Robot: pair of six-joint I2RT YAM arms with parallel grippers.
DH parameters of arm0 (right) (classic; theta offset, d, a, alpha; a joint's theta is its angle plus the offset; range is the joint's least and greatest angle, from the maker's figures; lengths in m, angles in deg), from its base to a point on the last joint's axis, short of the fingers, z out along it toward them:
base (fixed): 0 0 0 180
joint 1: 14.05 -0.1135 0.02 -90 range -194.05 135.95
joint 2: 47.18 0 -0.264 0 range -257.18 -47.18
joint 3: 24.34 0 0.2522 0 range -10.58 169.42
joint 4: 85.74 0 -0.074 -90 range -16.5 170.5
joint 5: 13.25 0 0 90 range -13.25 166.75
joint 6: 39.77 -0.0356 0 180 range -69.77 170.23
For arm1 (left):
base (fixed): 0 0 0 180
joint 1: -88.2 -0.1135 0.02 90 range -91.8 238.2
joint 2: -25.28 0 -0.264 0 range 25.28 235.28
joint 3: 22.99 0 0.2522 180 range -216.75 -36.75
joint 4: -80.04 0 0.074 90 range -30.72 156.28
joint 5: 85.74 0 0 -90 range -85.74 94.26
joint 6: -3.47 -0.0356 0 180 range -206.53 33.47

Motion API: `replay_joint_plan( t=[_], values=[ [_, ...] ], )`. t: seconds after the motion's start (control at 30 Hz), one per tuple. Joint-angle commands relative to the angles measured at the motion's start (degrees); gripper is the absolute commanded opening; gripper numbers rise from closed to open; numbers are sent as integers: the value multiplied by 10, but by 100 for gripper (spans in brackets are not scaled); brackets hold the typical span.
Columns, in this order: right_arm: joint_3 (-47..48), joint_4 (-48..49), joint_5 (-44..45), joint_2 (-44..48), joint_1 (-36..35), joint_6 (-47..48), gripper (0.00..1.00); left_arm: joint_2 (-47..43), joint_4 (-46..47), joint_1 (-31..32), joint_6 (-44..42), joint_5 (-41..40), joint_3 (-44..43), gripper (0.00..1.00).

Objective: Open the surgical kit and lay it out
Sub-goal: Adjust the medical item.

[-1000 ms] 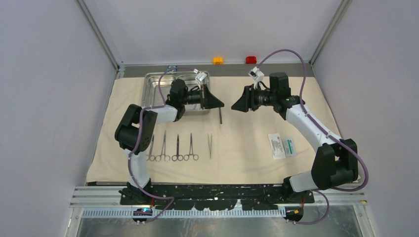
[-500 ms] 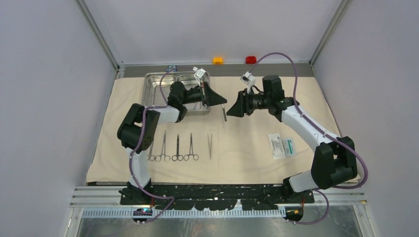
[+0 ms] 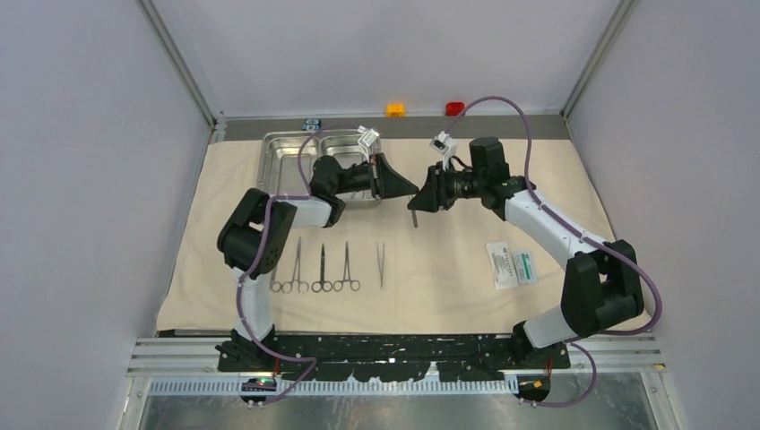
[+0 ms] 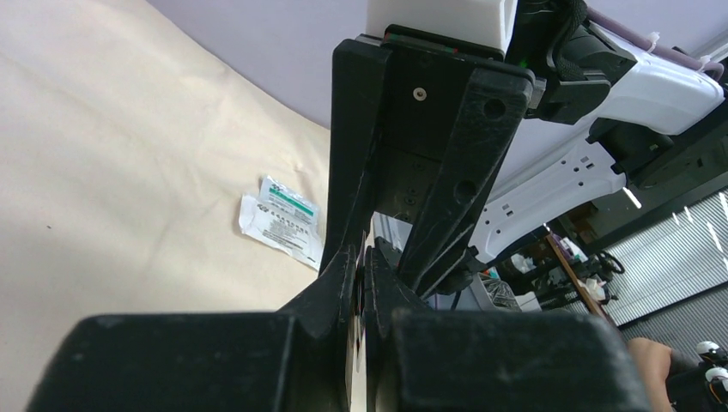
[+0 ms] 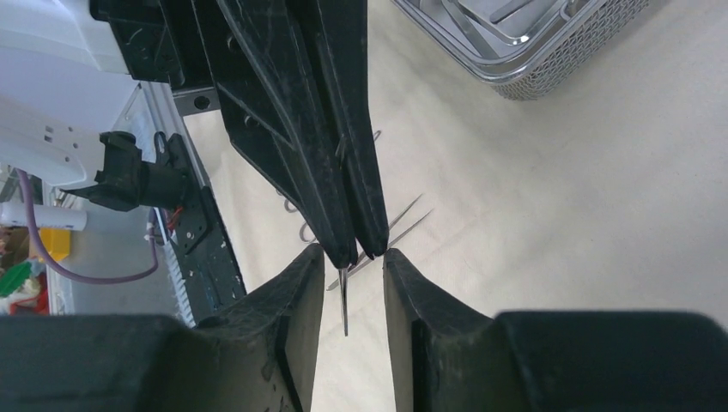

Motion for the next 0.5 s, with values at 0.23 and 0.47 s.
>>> replay_joint_plan(
  t=[0.23, 0.47],
  values=[
    [3, 35, -14, 2, -3, -3, 18, 5, 48, 4, 8, 8, 5, 0],
    [-5, 38, -6, 4, -3, -13, 2, 8, 49, 1, 1, 8, 3, 2]
  ],
)
